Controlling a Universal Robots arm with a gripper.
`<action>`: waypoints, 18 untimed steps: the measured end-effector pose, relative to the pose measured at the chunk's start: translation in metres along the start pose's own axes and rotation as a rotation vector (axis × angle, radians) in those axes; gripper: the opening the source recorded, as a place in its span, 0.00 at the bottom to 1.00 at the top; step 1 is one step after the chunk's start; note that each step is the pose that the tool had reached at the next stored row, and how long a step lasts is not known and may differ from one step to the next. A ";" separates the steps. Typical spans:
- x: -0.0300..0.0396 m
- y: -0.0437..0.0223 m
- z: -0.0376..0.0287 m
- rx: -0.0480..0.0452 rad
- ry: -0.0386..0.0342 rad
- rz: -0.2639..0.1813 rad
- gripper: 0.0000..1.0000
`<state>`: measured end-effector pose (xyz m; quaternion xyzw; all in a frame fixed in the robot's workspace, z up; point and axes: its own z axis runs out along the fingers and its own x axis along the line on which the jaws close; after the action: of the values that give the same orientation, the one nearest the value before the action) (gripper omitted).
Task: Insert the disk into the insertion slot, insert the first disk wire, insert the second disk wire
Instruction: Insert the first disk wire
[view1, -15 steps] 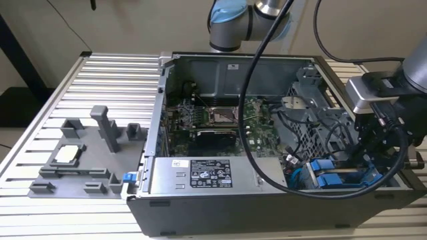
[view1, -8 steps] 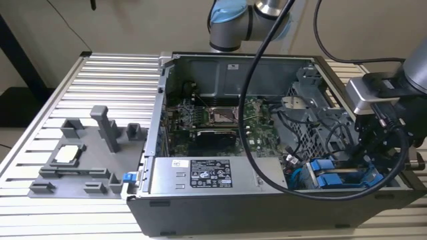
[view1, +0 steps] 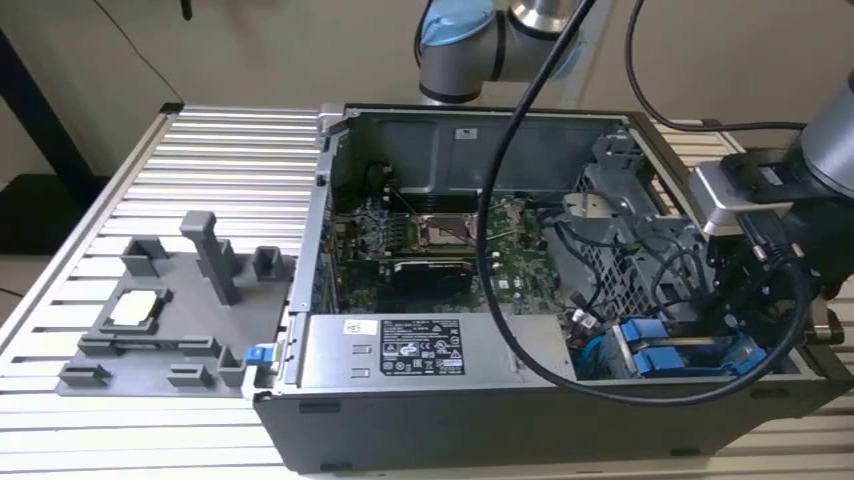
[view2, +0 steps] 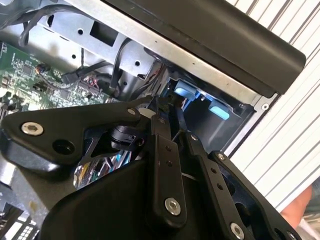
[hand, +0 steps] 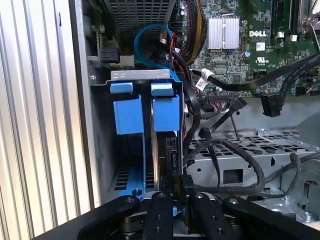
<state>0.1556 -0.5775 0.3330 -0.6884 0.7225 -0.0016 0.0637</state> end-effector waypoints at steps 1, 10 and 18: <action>0.0001 0.0001 0.0016 0.0001 0.0006 0.000 0.19; 0.0003 0.0003 0.0033 0.0000 -0.0025 0.000 0.20; -0.0027 -0.0027 -0.0295 -0.0001 -0.0048 0.001 0.27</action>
<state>0.1556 -0.5775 0.3628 -0.6880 0.7228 0.0002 0.0654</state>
